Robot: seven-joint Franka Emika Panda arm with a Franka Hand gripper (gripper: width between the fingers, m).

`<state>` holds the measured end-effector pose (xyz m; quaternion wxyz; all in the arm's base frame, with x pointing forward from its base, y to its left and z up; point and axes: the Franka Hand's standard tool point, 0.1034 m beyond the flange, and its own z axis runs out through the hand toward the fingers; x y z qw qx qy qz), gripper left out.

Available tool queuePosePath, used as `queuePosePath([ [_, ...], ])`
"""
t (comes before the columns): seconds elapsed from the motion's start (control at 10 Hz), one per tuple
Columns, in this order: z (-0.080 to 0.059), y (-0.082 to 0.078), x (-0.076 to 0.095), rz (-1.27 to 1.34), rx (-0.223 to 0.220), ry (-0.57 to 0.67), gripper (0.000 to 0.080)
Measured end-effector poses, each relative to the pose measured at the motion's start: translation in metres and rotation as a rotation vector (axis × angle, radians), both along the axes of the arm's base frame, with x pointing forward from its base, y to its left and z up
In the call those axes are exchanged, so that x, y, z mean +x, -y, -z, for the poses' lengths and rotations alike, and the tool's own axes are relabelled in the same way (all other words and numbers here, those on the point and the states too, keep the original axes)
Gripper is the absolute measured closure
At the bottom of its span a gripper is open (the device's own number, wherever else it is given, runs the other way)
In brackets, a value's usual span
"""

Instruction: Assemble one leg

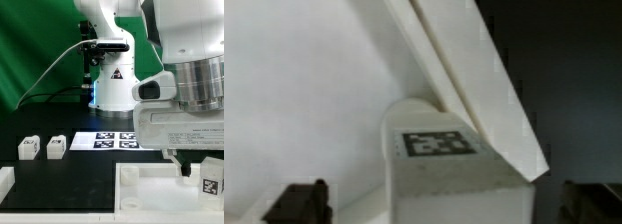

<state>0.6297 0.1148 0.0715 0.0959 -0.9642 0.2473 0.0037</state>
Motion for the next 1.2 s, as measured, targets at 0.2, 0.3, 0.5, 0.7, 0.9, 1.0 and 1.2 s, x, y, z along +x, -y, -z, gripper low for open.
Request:
queuePosePath([
  [0.2, 0.0, 0.0, 0.0, 0.0, 0.0, 0.0, 0.0233],
  [0.3, 0.0001, 0.0, 0.0, 0.0, 0.0, 0.0, 0.0371],
  [0.5, 0.0001, 0.0002, -0.0001, 0.0, 0.0, 0.0, 0.0504],
  [0.7, 0.0001, 0.0004, -0.0001, 0.019, 0.001, -0.004, 0.0504],
  [0.9, 0.0002, 0.0016, -0.0002, 0.137, 0.017, -0.01, 0.0504],
  [1.0, 0.0007, 0.0022, -0.0002, 0.269, 0.034, -0.019, 0.0504],
  [1.2, 0.0025, -0.001, -0.0022, 0.718, 0.125, -0.09, 0.0502],
])
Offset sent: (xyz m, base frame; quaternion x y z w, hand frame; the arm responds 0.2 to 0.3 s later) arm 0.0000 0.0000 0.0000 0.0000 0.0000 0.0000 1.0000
